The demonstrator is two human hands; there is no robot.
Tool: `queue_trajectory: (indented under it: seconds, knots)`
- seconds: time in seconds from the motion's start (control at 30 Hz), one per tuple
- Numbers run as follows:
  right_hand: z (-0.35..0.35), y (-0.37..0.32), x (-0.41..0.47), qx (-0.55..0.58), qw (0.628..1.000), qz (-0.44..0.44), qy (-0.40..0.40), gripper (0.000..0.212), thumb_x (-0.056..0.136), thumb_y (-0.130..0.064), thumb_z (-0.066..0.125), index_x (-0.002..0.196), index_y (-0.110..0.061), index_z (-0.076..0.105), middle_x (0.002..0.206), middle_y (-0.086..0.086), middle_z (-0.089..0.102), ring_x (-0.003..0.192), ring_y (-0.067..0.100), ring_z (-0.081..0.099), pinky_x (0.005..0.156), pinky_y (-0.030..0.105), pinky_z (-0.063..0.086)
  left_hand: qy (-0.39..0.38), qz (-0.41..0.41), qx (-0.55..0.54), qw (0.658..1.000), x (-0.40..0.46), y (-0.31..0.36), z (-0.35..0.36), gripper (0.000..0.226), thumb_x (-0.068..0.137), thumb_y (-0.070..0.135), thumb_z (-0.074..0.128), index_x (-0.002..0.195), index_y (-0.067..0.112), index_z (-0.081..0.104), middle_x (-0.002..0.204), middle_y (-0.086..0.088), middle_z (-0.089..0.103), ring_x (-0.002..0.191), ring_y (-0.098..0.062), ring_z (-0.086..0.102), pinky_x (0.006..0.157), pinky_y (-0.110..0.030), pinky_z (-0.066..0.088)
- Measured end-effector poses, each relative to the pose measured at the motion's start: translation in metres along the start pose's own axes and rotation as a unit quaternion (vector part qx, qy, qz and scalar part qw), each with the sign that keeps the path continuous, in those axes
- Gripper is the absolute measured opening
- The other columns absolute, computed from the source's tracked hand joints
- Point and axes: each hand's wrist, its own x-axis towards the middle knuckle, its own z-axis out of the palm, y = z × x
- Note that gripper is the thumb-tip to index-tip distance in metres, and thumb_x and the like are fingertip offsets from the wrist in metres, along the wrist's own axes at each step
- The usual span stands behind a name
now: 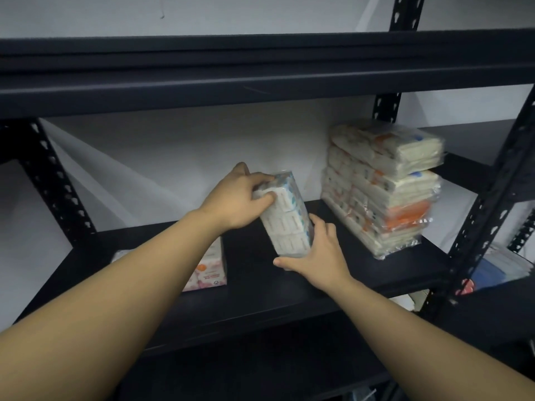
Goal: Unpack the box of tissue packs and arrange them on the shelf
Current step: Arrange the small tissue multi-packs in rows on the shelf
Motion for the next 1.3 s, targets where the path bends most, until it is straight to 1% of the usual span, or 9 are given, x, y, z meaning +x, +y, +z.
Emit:
queue_trajectory:
  seconds: [0.17,0.33,0.43,0.53,0.7,0.87,1.03,1.17,1.3]
  knots:
    - [0.001,-0.004,0.005,-0.039,0.999,-0.008,0.002,0.116,0.056,-0.056,0.094,0.147,-0.034,0.027,0.14,-0.008,0.046,0.129,0.016,0.041,0.102,0.044,0.049,0.027,-0.039,0.1,0.994,0.0,-0.009,-0.003,0.051,0.094,0.068,0.05,0.123,0.031,0.069,0.103,0.006,0.06,0.092,-0.017,0.058,0.072,-0.034,0.049]
    - [-0.003,-0.001,0.018,-0.054,0.997,-0.047,0.004,0.09,0.068,-0.035,0.091,0.138,-0.027,0.036,0.127,-0.005,0.04,0.111,0.016,0.05,0.082,0.029,0.045,0.027,-0.114,0.073,0.99,-0.007,-0.027,-0.001,0.052,0.093,0.071,0.048,0.115,0.031,0.072,0.107,0.003,0.056,0.094,-0.018,0.058,0.075,-0.034,0.048]
    - [-0.007,0.0,0.026,-0.101,0.991,-0.084,-0.008,0.085,0.068,-0.037,0.084,0.141,-0.026,0.042,0.12,-0.006,0.047,0.116,0.021,0.048,0.088,0.033,0.042,0.003,-0.148,0.072,0.986,-0.015,-0.045,0.005,0.051,0.094,0.071,0.043,0.093,0.03,0.073,0.102,0.0,0.063,0.092,-0.021,0.062,0.081,-0.038,0.052]
    - [-0.014,0.001,0.033,-0.093,0.992,-0.069,-0.049,0.095,0.068,-0.045,0.078,0.151,-0.027,0.037,0.131,-0.003,0.054,0.125,0.022,0.043,0.104,0.043,0.042,-0.058,-0.183,0.121,0.974,-0.024,-0.059,0.013,0.055,0.097,0.068,0.037,0.07,0.026,0.062,0.09,-0.002,0.064,0.09,-0.027,0.062,0.086,-0.043,0.053]
    - [-0.011,0.007,0.043,-0.174,0.974,-0.079,-0.121,0.081,0.078,-0.045,0.074,0.151,-0.029,0.043,0.15,0.002,0.047,0.14,0.027,0.035,0.114,0.04,0.035,-0.183,-0.206,0.071,0.959,-0.045,-0.082,0.031,0.06,0.087,0.078,0.038,0.106,0.033,0.073,0.113,0.004,0.069,0.108,-0.026,0.062,0.096,-0.047,0.052]
    - [-0.005,-0.004,0.047,-0.296,0.943,-0.119,-0.099,0.087,0.077,-0.079,0.062,0.151,-0.036,0.043,0.161,0.001,0.036,0.147,0.028,0.024,0.119,0.054,0.023,-0.174,-0.188,0.101,0.961,-0.072,-0.095,0.025,0.094,0.069,0.097,0.035,0.138,0.037,0.054,0.141,-0.001,0.055,0.132,-0.029,0.051,0.11,-0.053,0.04]
    - [0.017,-0.027,0.048,-0.357,0.913,-0.166,-0.107,0.082,0.081,-0.078,0.059,0.15,-0.039,0.04,0.15,0.0,0.044,0.132,0.025,0.037,0.104,0.048,0.032,-0.189,-0.156,0.149,0.958,-0.105,-0.117,-0.001,0.121,0.05,0.11,0.03,0.145,0.036,0.04,0.146,0.005,0.05,0.133,-0.024,0.048,0.118,-0.062,0.025]
    - [0.031,-0.032,0.054,-0.356,0.914,-0.167,-0.099,0.072,0.087,-0.064,0.064,0.149,-0.035,0.041,0.144,-0.003,0.049,0.125,0.024,0.042,0.102,0.045,0.037,-0.216,-0.148,0.202,0.944,-0.124,-0.135,0.0,0.12,0.056,0.107,0.032,0.155,0.04,0.023,0.151,0.003,0.046,0.138,-0.026,0.044,0.121,-0.063,0.02]
    - [0.028,-0.024,0.066,-0.325,0.921,-0.182,-0.116,0.07,0.089,-0.059,0.067,0.151,-0.037,0.042,0.151,-0.006,0.048,0.13,0.023,0.044,0.107,0.043,0.036,-0.185,-0.14,0.2,0.952,-0.121,-0.142,0.005,0.112,0.062,0.103,0.04,0.155,0.042,0.025,0.147,0.003,0.048,0.134,-0.025,0.047,0.119,-0.06,0.025]
